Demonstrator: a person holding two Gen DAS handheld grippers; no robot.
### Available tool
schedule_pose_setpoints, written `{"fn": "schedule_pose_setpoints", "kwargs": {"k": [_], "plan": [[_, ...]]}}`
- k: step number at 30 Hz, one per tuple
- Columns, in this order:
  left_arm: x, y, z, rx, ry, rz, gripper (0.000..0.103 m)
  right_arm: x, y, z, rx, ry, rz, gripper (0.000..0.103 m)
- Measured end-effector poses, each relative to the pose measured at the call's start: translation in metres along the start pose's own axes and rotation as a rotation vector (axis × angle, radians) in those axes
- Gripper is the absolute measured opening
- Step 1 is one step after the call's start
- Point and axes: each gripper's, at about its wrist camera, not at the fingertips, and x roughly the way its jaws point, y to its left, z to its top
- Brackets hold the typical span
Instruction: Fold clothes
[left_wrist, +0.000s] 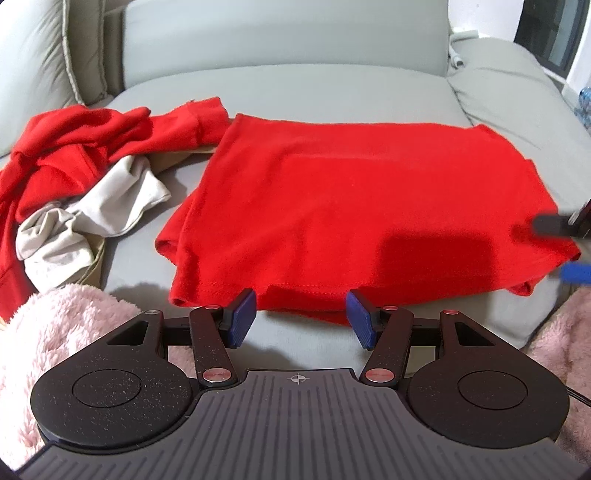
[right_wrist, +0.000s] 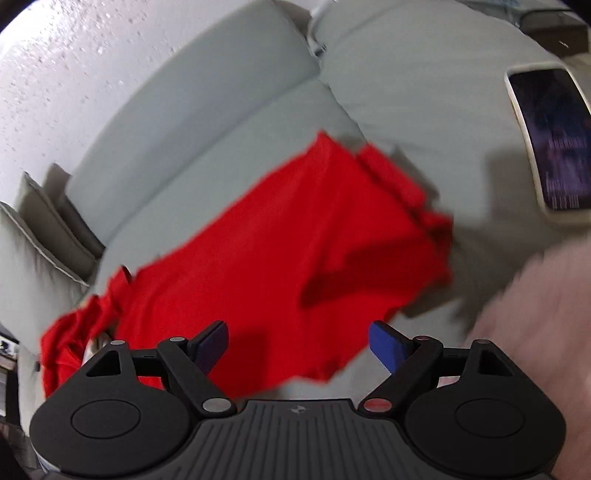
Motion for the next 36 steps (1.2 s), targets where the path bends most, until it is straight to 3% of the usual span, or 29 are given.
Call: {"fn": "schedule_pose_setpoints", "kwargs": {"k": [8, 21, 27, 29, 30, 31, 34, 36], "plan": [[-0.003, 0.015, -0.001, -0.072, 0.005, -0.016, 0.060, -0.006, -0.007, -0.008, 0.045, -0.054, -0.028, 0.084], [-0.001, 0.012, -0.002, -0.063, 0.010, -0.017, 0.060, 0.017, -0.054, 0.008, 0.245, -0.121, -0.036, 0.068], [0.004, 0.011, -0.001, -0.062, 0.023, -0.005, 0.060, 0.028, -0.073, 0.012, 0.337, -0.150, 0.026, 0.068], [0.005, 0.009, -0.001, -0.058, 0.027, -0.001, 0.060, 0.026, -0.075, 0.013, 0.332, -0.184, 0.062, 0.061], [0.006, 0.008, -0.001, -0.057, 0.029, 0.000, 0.060, 0.025, -0.077, 0.014, 0.323, -0.205, 0.084, 0.038], [0.007, 0.007, -0.001, -0.054, 0.031, 0.001, 0.060, 0.028, -0.077, 0.017, 0.315, -0.197, 0.101, 0.030], [0.009, 0.006, -0.001, -0.048, 0.037, 0.005, 0.060, 0.039, -0.078, 0.023, 0.299, -0.167, 0.093, 0.021], [0.010, 0.006, -0.001, -0.049, 0.041, 0.010, 0.060, 0.044, -0.080, 0.024, 0.323, -0.171, 0.092, 0.022]]}}
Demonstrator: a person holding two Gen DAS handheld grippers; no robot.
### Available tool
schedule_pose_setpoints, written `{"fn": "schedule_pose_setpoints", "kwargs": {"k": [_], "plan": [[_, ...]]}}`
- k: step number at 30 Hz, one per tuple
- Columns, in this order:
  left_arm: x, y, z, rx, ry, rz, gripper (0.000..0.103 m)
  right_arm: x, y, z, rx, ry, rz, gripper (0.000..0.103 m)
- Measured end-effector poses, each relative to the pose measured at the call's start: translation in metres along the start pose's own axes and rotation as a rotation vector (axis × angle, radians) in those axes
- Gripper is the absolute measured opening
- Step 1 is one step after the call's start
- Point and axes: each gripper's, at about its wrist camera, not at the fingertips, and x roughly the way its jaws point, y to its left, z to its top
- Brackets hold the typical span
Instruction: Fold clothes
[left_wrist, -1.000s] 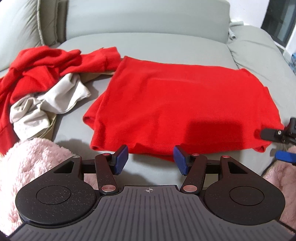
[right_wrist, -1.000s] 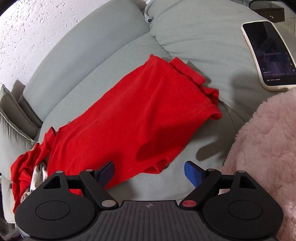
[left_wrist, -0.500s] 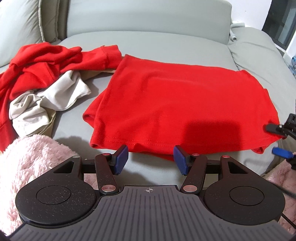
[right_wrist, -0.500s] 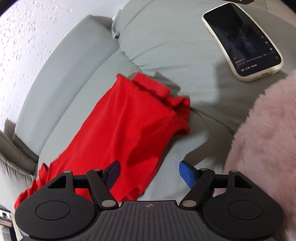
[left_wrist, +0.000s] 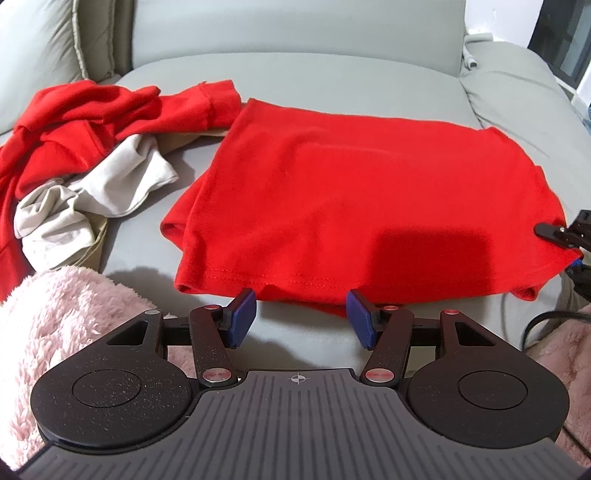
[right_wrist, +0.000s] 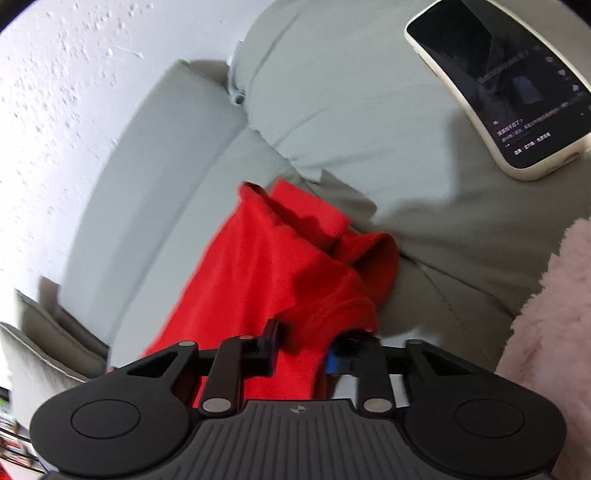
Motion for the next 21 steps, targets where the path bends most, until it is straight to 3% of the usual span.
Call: {"fn": "schedule_pose_setpoints", "kwargs": {"k": [6, 10, 11, 12, 13, 15, 18, 21], "plan": [[0.003, 0.000, 0.000, -0.004, 0.011, 0.009, 0.060, 0.011, -0.006, 0.003, 0.052, -0.028, 0.036, 0.031], [0.003, -0.004, 0.000, 0.012, 0.010, 0.007, 0.060, 0.017, -0.005, 0.006, 0.056, -0.031, 0.081, 0.050], [0.003, -0.004, 0.000, 0.014, 0.009, 0.007, 0.060, 0.017, -0.003, 0.007, 0.045, -0.030, 0.078, 0.049], [0.003, -0.004, -0.001, 0.014, 0.009, 0.008, 0.060, 0.015, -0.002, 0.008, 0.029, -0.031, 0.056, 0.032], [0.003, -0.004, -0.001, 0.012, 0.007, 0.008, 0.060, 0.013, -0.001, 0.008, 0.011, -0.033, 0.032, 0.021], [0.001, -0.002, -0.001, 0.005, 0.000, 0.007, 0.060, 0.009, -0.006, 0.011, 0.055, -0.024, 0.051, 0.013], [-0.002, 0.001, 0.000, -0.013, -0.012, 0.001, 0.060, -0.005, 0.001, 0.014, 0.030, -0.045, 0.064, 0.011], [-0.005, 0.002, 0.000, -0.018, -0.025, -0.010, 0.060, -0.021, 0.027, 0.014, -0.113, -0.093, 0.054, 0.011]]}}
